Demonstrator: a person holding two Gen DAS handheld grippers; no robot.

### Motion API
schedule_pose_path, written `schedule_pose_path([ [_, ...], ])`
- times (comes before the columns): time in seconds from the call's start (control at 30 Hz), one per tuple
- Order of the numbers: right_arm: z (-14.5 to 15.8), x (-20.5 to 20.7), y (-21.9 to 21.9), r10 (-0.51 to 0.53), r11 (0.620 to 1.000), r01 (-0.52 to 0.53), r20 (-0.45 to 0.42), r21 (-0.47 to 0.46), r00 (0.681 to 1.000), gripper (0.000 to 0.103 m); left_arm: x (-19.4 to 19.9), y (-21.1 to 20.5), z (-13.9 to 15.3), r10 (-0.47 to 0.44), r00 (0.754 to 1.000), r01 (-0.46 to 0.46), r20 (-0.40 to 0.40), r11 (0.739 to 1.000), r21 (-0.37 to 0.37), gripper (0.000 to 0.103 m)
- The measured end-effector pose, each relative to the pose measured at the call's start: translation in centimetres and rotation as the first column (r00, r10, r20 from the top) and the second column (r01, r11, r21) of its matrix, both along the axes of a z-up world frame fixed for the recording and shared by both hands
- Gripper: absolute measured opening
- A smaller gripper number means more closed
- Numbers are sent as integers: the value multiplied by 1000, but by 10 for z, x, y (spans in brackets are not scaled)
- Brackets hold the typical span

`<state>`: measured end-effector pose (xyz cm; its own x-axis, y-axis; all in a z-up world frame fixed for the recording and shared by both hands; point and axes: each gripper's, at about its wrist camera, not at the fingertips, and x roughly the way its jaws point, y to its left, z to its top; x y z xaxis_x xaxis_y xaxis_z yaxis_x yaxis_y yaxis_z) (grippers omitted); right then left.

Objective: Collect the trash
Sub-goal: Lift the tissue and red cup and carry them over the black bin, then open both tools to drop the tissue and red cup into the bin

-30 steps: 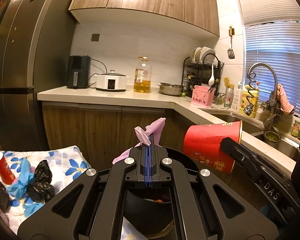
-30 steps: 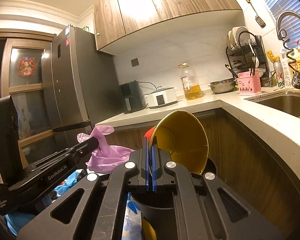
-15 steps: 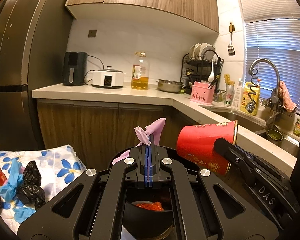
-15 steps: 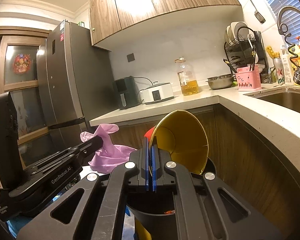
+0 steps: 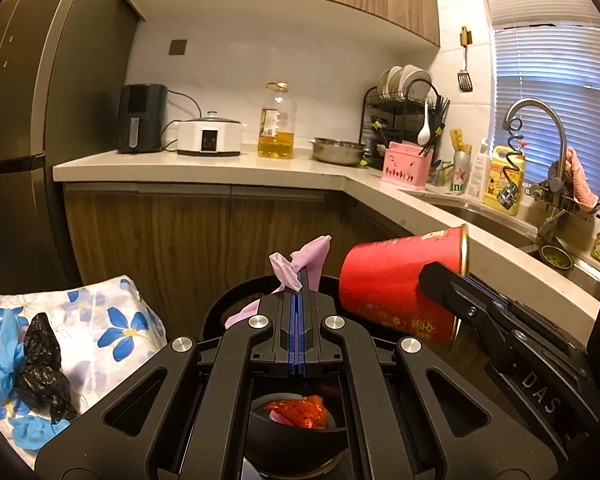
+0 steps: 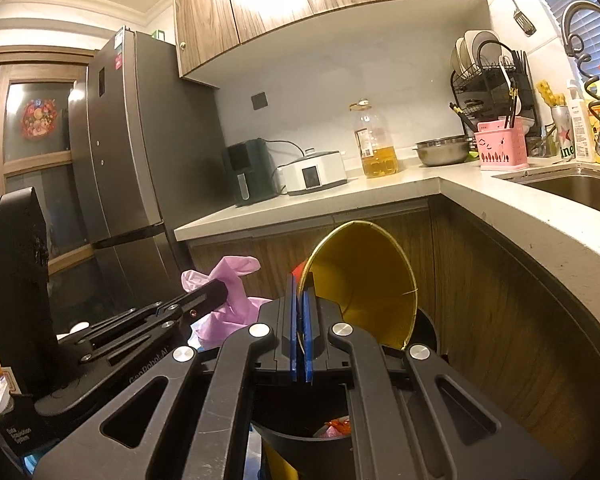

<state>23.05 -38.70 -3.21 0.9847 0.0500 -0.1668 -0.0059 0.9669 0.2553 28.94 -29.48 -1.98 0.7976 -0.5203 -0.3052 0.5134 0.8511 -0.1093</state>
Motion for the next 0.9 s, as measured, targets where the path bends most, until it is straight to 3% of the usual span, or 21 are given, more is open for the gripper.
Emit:
schedule_pose_path([
  [0.27,-2,8,-5,-2,1000,2,-22,11,1000,5,9,-3,-10,-9,1000,10,-29,1000,17,1],
  [0.33,-2,9,-5,-1,1000,2,-24,16,1000,15,10,-3,-11,-8,999,8,-35,1000,18,11],
  [0.37,-2,9,-6,-1,1000,2,-25,19,1000,23,11,-3,-12,-9,999,10,-39,1000,13,26],
  [0.4,-2,10,-7,-4,1000,5,-28,23,1000,25,11,-1,-13,-13,999,14,-44,1000,8,40],
  [0.47,-4,9,-9,-6,999,7,-30,34,1000,25,11,1,-16,-18,999,18,-47,1000,1,50],
  [0.6,-4,5,-10,-18,999,20,-36,40,999,28,10,8,-18,10,999,-10,-44,1000,18,59],
  [0.67,-3,-1,-9,-24,999,26,-32,39,999,43,6,17,-17,33,999,-33,-40,999,6,66],
  [0.8,-5,-13,-5,-24,999,25,-33,42,999,53,-8,34,-17,76,997,-76,-30,997,6,82],
  [0.87,-6,-21,-3,-15,999,17,-35,51,999,67,-20,43,-20,111,994,-110,-19,993,28,86],
  [0.9,-6,-26,-2,-16,999,18,-34,51,999,69,-26,48,-21,124,992,-123,-15,992,30,88],
])
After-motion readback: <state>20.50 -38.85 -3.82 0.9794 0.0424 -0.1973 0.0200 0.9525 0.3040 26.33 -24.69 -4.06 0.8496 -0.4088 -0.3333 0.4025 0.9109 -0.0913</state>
